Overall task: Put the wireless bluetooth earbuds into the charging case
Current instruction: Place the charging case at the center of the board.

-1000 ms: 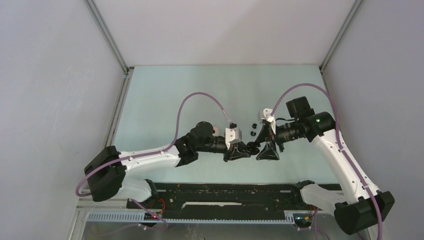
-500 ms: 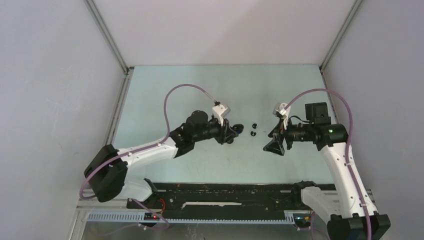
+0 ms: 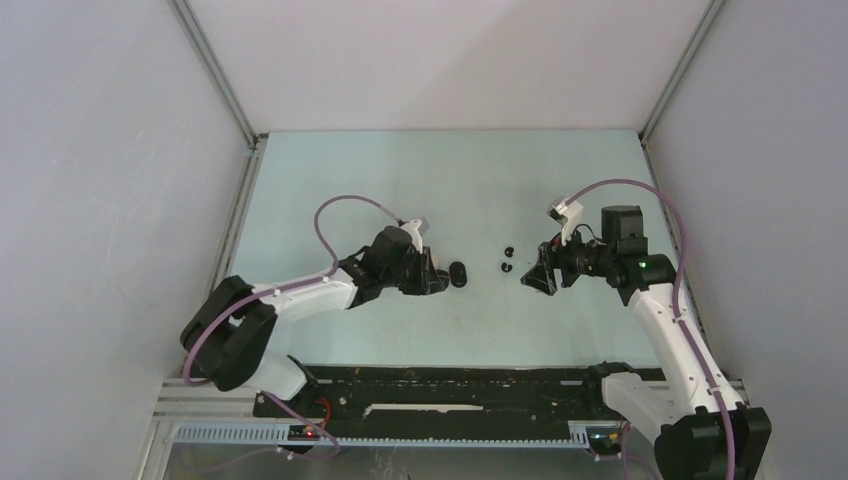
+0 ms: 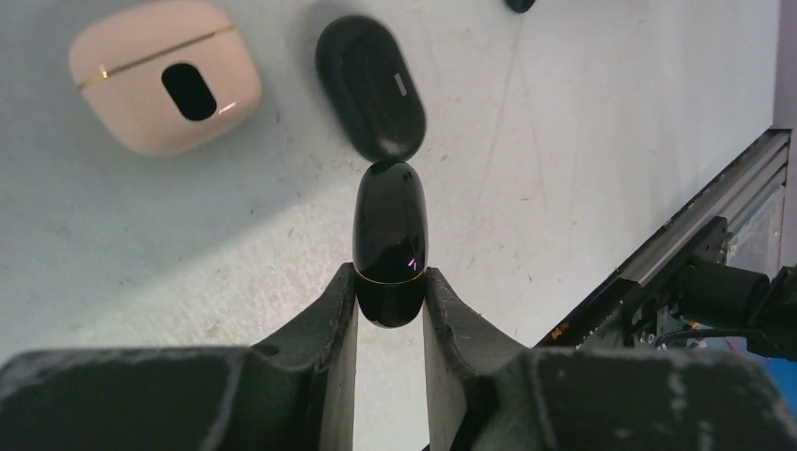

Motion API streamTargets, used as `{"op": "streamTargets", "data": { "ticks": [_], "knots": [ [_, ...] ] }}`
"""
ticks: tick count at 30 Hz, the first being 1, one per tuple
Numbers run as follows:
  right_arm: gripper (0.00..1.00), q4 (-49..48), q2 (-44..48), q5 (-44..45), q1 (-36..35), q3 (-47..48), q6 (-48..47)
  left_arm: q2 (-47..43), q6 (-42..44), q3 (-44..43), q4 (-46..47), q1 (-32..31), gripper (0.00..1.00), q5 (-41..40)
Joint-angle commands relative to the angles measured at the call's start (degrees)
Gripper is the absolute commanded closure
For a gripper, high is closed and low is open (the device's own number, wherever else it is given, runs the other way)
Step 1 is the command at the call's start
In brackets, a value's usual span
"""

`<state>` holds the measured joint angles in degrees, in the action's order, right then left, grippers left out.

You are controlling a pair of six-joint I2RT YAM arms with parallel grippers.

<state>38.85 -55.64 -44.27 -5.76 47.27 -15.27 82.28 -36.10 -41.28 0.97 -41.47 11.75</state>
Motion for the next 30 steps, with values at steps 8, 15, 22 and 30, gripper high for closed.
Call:
{"op": "streamTargets", "data": {
  "ticks": [8, 15, 22, 30],
  "knots": [
    [0.29, -3.8, 0.1, -1.1, -0.9, -0.8, 1.1, 6.5, -5.1, -1.5, -1.4, 1.0, 0.78, 0.4],
    [0.29, -4.7, -1.0, -2.1, -1.0, -0.8, 1.7, 7.4, -0.9, -5.2, -14.3, 1.0, 0.63, -8.4],
    [0.27, -4.1, -1.0, -2.3, -0.9, -0.8, 1.1, 5.5, 3.3, -9.0, -24.9, 1.0, 0.46, -17.5],
    [0.26, -4.0, -0.4, -1.3, -0.6, -0.7, 0.5, -2.4, 4.6, -14.6, -28.7, 0.4, 0.43, -24.4]
  ]
}}
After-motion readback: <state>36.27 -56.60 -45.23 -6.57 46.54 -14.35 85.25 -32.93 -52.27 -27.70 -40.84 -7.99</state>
